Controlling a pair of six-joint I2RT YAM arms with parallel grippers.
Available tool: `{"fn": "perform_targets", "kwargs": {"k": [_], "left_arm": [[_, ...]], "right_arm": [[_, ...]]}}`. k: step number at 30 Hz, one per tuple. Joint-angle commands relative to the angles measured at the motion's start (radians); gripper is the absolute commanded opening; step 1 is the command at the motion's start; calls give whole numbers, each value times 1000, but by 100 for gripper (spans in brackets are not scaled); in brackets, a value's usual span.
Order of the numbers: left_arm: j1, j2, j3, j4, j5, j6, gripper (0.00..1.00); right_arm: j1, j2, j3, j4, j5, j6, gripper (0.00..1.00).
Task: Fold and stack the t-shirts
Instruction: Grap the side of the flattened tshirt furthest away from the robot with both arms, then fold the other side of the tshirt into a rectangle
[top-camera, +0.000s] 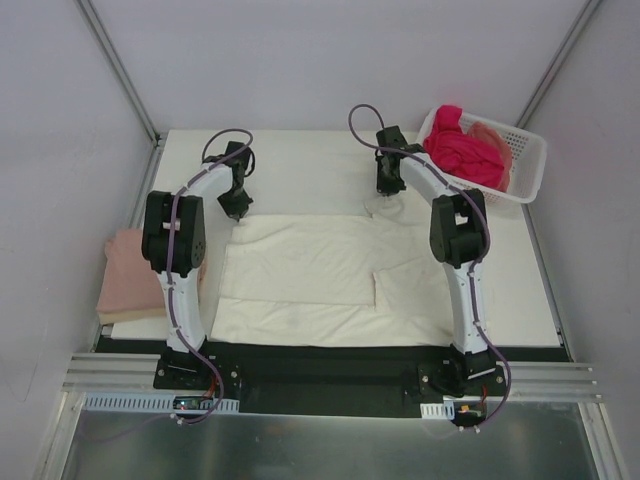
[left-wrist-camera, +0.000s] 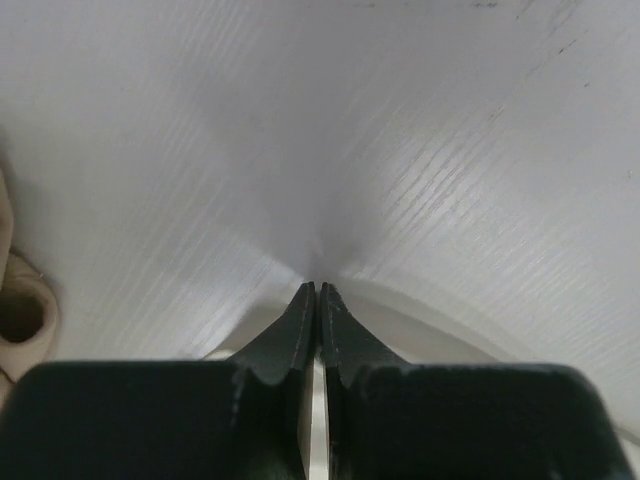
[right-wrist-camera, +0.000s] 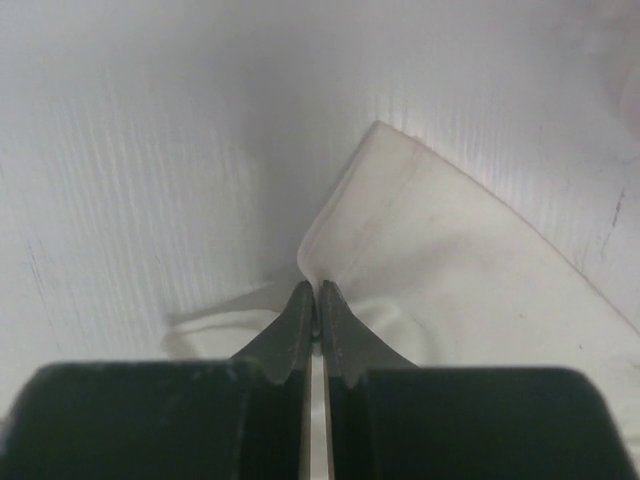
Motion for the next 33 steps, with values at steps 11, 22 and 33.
{"fn": "perform_targets", "kwargs": {"k": [11, 22, 33], "left_arm": [[-59, -271, -168, -44, -47, -4, 0], [-129, -535, -441, 19, -97, -56, 0], [-141, -777, -660, 33, -116, -94, 0]], "right_arm": [[49, -598, -575, 263, 67, 70, 1], [210, -998, -948, 155, 388, 240, 1], [371, -1253, -1143, -54, 526, 449, 4]]}}
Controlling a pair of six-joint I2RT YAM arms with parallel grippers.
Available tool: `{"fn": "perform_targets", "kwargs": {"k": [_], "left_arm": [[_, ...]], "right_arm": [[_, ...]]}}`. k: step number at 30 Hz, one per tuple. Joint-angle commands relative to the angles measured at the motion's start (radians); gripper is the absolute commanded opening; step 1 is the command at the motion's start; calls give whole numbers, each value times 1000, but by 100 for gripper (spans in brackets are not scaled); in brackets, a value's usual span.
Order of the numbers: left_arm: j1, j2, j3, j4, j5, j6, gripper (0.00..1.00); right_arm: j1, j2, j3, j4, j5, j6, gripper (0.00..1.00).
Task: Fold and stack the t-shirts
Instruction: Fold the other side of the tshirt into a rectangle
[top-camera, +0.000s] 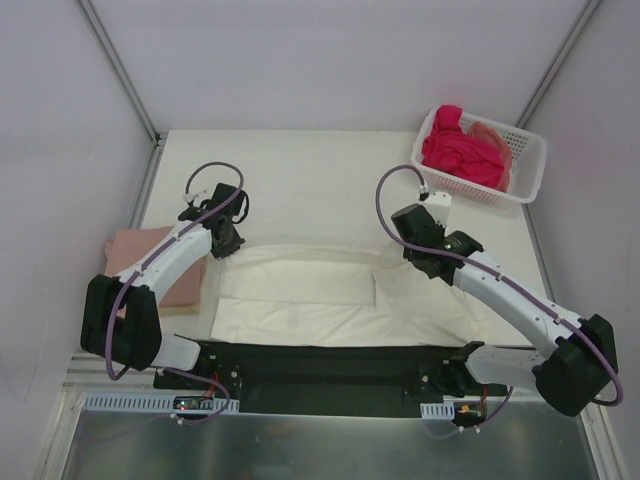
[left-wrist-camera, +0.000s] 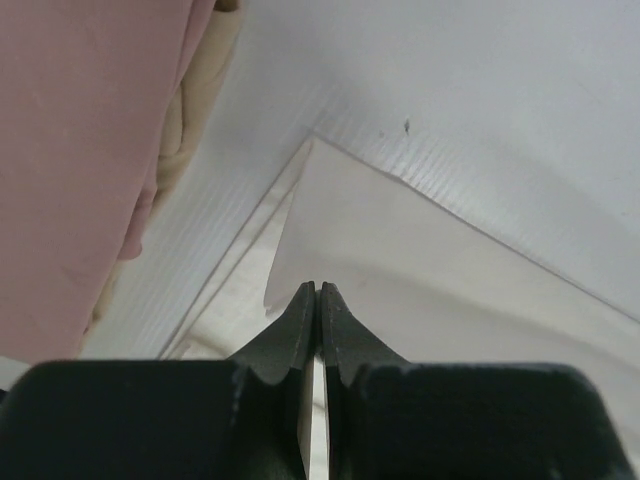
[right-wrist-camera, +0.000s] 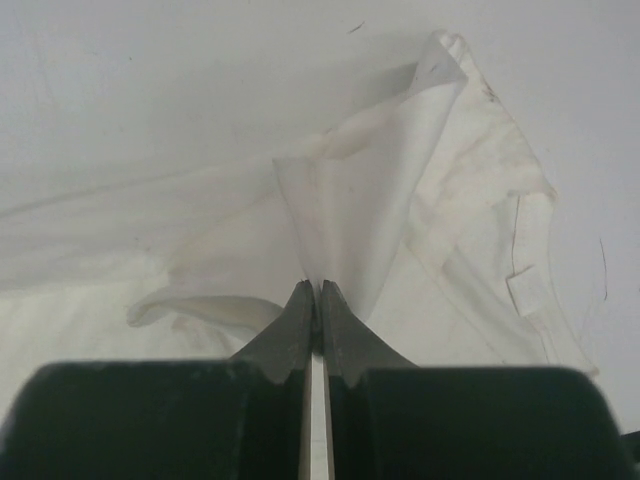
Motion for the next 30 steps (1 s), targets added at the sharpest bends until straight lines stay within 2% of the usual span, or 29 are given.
{"fn": "perform_targets", "kwargs": {"k": [1, 5, 12, 19, 24, 30], "left_arm": [[-4, -131, -67, 1, -35, -27, 0], [-11, -215, -156, 7, -27, -29, 0], [-17, -306, -234, 10, -15, -34, 0], [-32, -301, -228, 15, 8, -33, 0], [-32, -338, -259, 13, -5, -34, 0], [-32, -357, -329, 13, 16, -55, 11]], "right_arm": [[87, -82, -55, -151, 98, 141, 4], [158, -134, -115, -233, 134, 254, 5], [279, -194, -107, -405, 236, 404, 7], [319, -204, -44, -511, 282, 414, 8], [354, -219, -58, -567, 265, 457, 10], [410, -187, -141, -555, 153, 517, 18]]}}
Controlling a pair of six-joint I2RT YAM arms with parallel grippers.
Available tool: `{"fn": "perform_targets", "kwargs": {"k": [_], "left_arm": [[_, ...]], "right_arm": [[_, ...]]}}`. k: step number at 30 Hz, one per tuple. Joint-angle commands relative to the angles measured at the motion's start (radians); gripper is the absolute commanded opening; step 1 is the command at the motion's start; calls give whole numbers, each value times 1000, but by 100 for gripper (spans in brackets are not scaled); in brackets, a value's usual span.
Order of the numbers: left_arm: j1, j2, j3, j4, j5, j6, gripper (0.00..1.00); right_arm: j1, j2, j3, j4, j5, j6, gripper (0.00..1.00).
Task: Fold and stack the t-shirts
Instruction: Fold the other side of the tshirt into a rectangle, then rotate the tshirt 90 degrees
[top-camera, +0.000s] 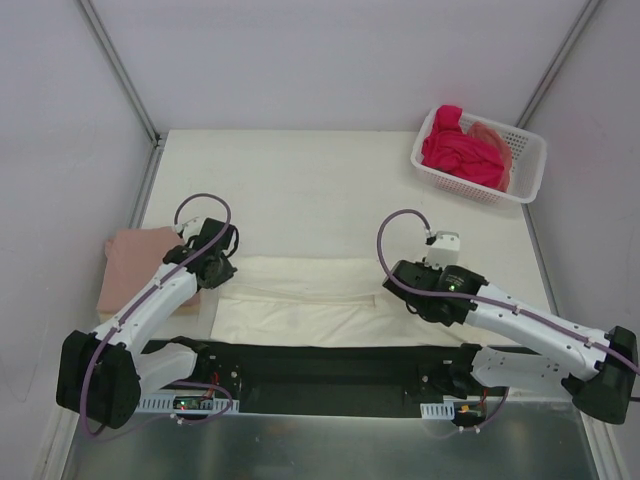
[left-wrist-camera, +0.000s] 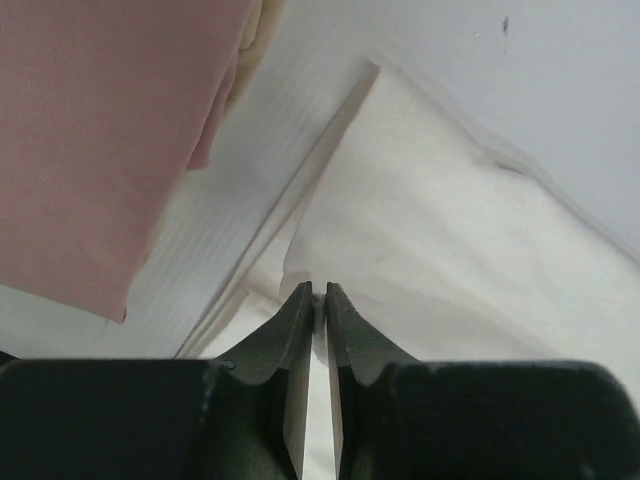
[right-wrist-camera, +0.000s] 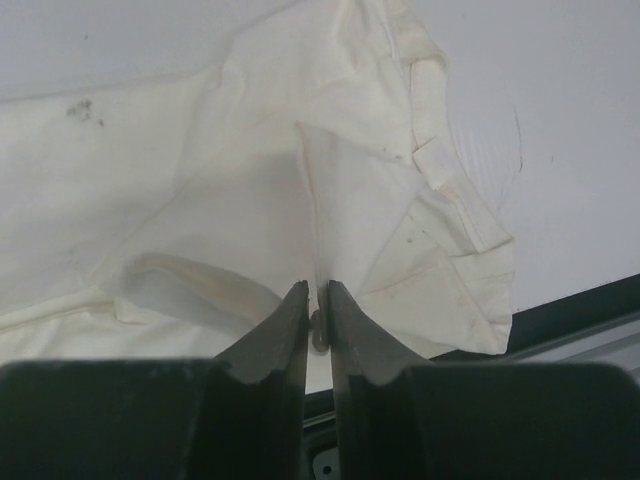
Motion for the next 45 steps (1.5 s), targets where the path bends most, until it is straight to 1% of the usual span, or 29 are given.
{"fn": "perform_targets", "kwargs": {"k": [1, 3, 4, 5, 6, 7, 8, 9, 10, 11, 12, 16, 20, 21, 23, 24, 25, 27, 28, 31, 33, 34, 36, 37, 39, 40, 41, 43, 45], "left_arm": [[-7, -30, -57, -12, 12, -24, 11], [-6, -45, -74, -14, 12, -34, 18], [-6, -67, -87, -14, 16, -34, 24], [-6, -81, -90, -14, 21, -34, 38], [-6, -107, -92, -17, 26, -31, 42], [-6, -119, -89, -15, 38, -26, 48], [-6, -133, -86, -14, 47, -21, 61], [-6, -156, -77, -14, 55, -18, 69], [-7, -168, -72, -15, 73, -14, 76], [-9, -177, -66, -12, 84, -12, 83], [-15, -188, -52, -12, 91, -9, 99], [-55, -179, -6, -9, 128, 5, 99], [-113, -128, 21, 34, 162, 18, 99], [-121, -93, 23, 60, 186, 21, 99], [-138, -58, 23, 81, 211, 23, 99], [-142, -18, 23, 103, 229, 25, 99], [-148, 0, 23, 107, 236, 26, 99], [-164, 55, 20, 123, 246, 28, 99], [-167, 71, 17, 135, 260, 28, 99], [-184, 122, 2, 158, 282, 29, 99], [-188, 145, -24, 169, 285, 25, 99], [-188, 151, -35, 173, 286, 22, 99], [-190, 160, -61, 178, 286, -7, 99], [-200, 160, -70, 178, 288, -23, 99], [-217, 143, -101, 183, 257, -58, 99], [-227, 134, -113, 183, 251, -70, 99], [-227, 125, -124, 184, 250, -92, 99], [-233, 100, -155, 184, 246, -110, 99], [-240, 76, -181, 183, 242, -141, 99]], "right_arm": [[45, 23, -53, -50, -80, 82, 19], [83, 42, -74, -39, -137, 94, 28], [94, 46, -77, -38, -157, 97, 39], [106, 48, -83, -36, -195, 102, 46], [126, 48, -85, -32, -211, 105, 52], [131, 43, -94, -32, -232, 105, 66], [132, 31, -96, -33, -237, 107, 74], [132, 22, -96, -33, -234, 101, 83], [132, 13, -87, -36, -216, 98, 97], [131, -7, -80, -38, -203, 93, 100], [131, -17, -71, -35, -191, 90, 97], [124, -37, -25, -19, -124, 27, 97], [72, -46, -5, 28, -125, -48, 97], [31, -47, -14, 78, -143, -66, 97], [-23, -49, -40, 175, -241, -128, 97], [-87, -47, -80, 207, -287, -151, 97], [-121, -34, -99, 243, -380, -172, 97], [-219, -8, -152, 326, -456, -215, 97], [-248, 27, -166, 342, -502, -223, 97], [-329, 116, -198, 385, -557, -257, 97], [-371, 166, -209, 456, -593, -280, 97], [-385, 222, -208, 480, -626, -316, 97], [-405, 293, -180, 522, -624, -332, 97], [-409, 380, -160, 530, -625, -359, 97], [-415, 478, -71, 551, -627, -379, 97], [-417, 581, -30, 554, -662, -393, 97], [-420, 632, 46, 562, -680, -425, 97], [-420, 765, 128, 557, -749, -444, 97], [-420, 839, 235, 574, -794, -462, 97]]}}
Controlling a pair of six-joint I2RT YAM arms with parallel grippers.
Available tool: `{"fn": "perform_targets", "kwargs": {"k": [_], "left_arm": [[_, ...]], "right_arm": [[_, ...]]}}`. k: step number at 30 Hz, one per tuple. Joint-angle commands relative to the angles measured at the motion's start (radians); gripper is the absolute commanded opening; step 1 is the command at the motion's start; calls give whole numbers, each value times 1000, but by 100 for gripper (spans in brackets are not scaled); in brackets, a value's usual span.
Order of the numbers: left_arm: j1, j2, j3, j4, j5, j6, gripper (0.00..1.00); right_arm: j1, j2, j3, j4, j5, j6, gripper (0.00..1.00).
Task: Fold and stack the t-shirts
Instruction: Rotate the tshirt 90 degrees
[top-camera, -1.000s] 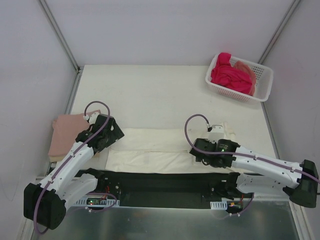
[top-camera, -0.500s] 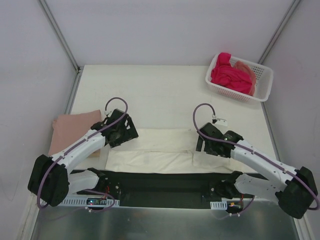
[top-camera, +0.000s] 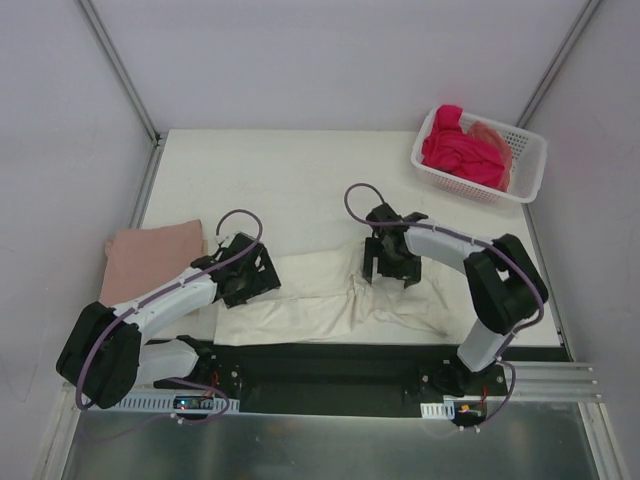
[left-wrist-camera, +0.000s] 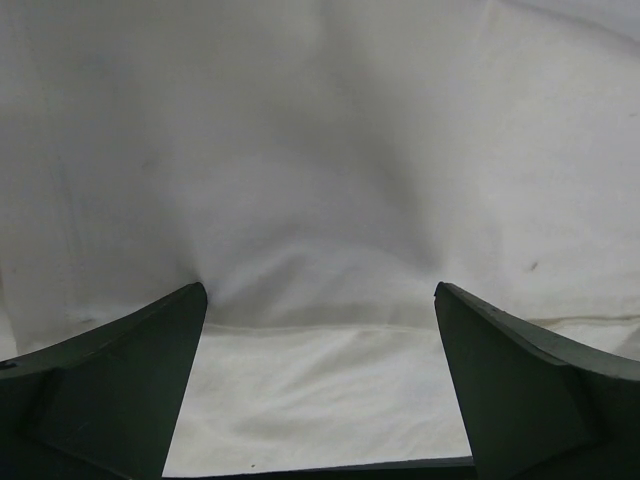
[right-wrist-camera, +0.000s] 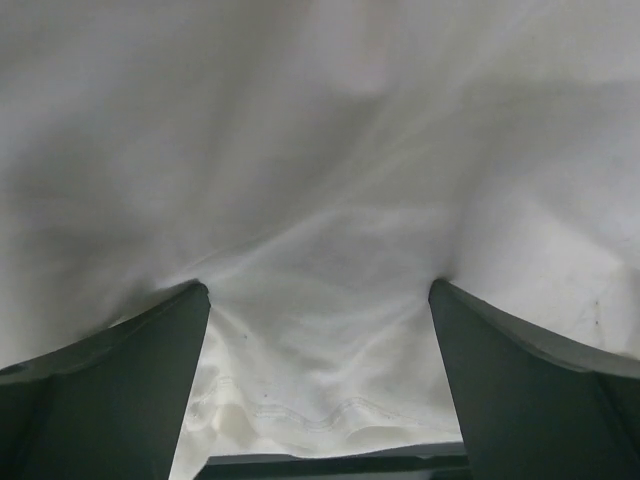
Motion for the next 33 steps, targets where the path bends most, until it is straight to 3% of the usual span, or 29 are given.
{"fn": "perform_targets", "kwargs": {"k": [1, 6, 13, 17, 20, 23, 25, 33], "left_arm": [[-23, -41, -75, -15, -10, -99, 99], [-75, -61, -84, -15, -35, -182, 99], [-241, 21, -23, 26, -39, -309, 99], [-370, 170, 91, 106, -35, -374, 99], [-422, 319, 230, 127, 3, -349, 99], [-460, 456, 360, 137, 48, -328, 99], [-486, 528, 413, 147, 66, -323, 99], [-600, 545, 505, 166, 83, -352, 99]], "right_arm": [[3, 248, 158, 124, -138, -69, 97], [-37, 460, 521, 69, -276, -177, 97], [-125, 880, 1292, -169, -434, -270, 97], [-177, 925, 1339, 19, -519, -239, 97], [-197, 952, 1365, 150, -471, -219, 97], [-232, 1055, 1507, 202, -560, -69, 97], [-250, 1071, 1493, 301, -586, -20, 97], [-266, 1075, 1513, 415, -520, -21, 97]]}}
